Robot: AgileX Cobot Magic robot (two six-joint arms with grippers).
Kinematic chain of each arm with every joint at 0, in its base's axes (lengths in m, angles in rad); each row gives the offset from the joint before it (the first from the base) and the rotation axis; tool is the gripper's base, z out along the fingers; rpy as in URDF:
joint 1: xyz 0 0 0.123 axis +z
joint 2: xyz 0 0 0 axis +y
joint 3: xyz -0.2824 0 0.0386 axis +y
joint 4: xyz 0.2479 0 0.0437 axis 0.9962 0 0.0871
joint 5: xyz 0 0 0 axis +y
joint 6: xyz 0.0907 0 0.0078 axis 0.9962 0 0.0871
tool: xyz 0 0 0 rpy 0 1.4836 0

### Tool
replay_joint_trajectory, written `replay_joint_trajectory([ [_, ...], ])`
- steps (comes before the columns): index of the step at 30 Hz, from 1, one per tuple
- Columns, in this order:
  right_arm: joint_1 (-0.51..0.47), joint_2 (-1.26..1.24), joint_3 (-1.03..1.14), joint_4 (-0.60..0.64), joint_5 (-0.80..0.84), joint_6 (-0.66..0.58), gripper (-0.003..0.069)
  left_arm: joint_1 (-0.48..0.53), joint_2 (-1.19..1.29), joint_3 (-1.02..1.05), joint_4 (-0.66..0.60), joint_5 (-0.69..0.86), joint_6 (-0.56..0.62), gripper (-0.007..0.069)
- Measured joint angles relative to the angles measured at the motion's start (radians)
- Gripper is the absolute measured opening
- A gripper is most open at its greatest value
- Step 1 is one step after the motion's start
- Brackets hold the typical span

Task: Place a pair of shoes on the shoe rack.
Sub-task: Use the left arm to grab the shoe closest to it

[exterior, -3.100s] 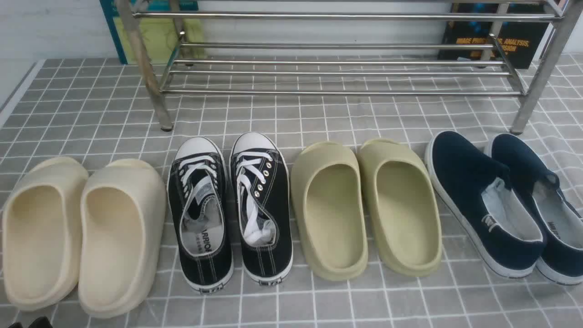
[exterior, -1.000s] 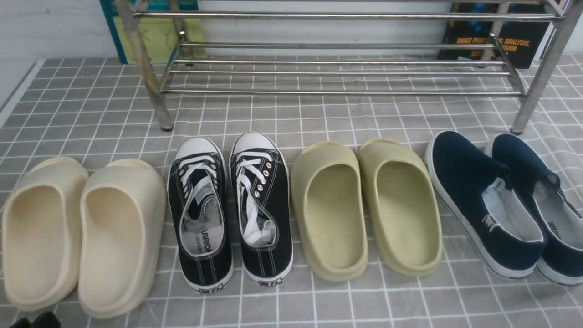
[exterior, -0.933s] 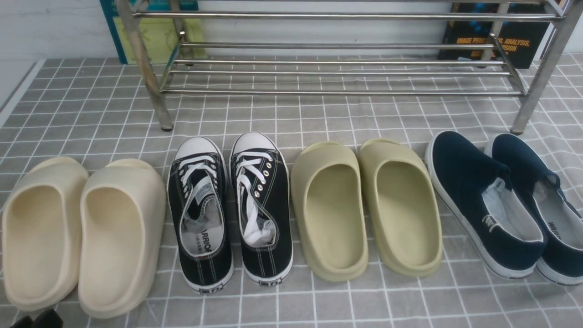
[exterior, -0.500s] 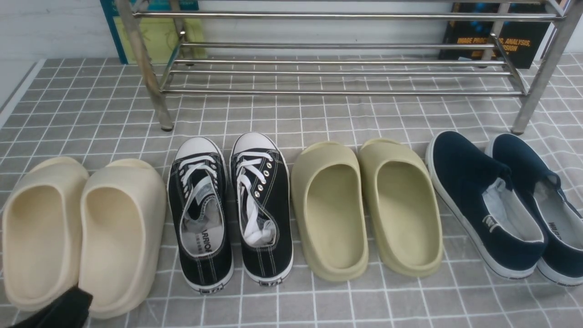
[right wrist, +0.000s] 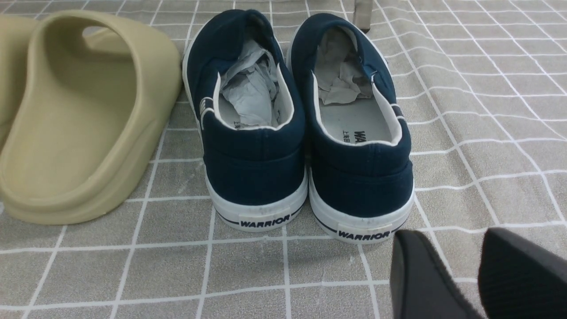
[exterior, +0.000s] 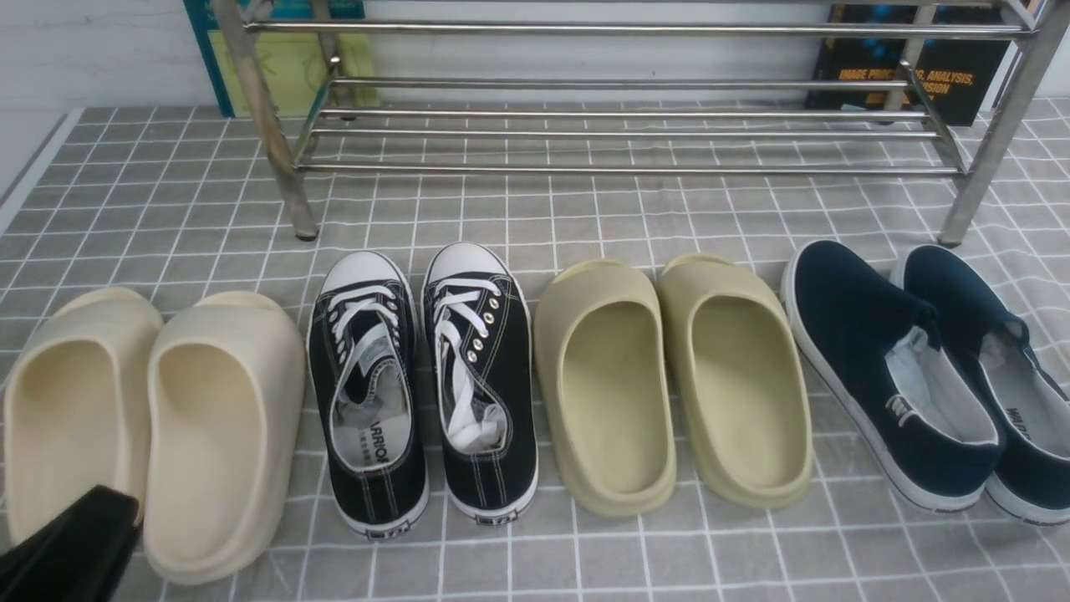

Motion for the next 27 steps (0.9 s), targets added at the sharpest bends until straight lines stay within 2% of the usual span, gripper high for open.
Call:
replay_joint_trajectory([
  [1,0.0,0.0,0.0,0.0,0.0,0.0,0.0244,0.0,0.0,-0.055,0.019,0.021,0.077,0.0238],
  [3,0.0,0.0,0.0,0.0,0.0,0.0,0.0244,0.0,0.006,-0.131,0.071,0.053,0.153,0.0232],
  [5,0.0,0.0,0.0,0.0,0.0,0.0,0.0244,0.0,0.074,-0.252,0.197,0.122,0.204,0.0189],
  [6,0.0,0.0,0.0,0.0,0.0,0.0,0.0244,0.0,0.115,-0.309,0.275,0.164,0.204,0.0165],
  [7,0.0,0.0,0.0,0.0,0.0,0.0,0.0244,0.0,0.137,-0.321,0.291,0.172,0.204,0.0153],
  [11,0.0,0.0,0.0,0.0,0.0,0.0,0.0244,0.0,0.399,-0.577,0.677,0.435,0.098,-0.0003],
  [14,0.0,0.0,0.0,0.0,0.0,0.0,0.0244,0.0,0.621,-0.747,0.914,0.675,0.034,-0.0013],
  [17,0.0,0.0,0.0,0.0,0.0,0.0,0.0244,-0.001,0.781,-0.844,1.04,0.82,0.019,-0.0013],
  [20,0.0,0.0,0.0,0.0,0.0,0.0,0.0244,-0.032,0.893,-0.887,1.092,0.86,0.009,-0.0013],
  [27,0.0,0.0,0.0,0.0,0.0,0.0,0.0244,-0.242,1.169,-0.932,1.102,0.852,0.009,-0.0013],
])
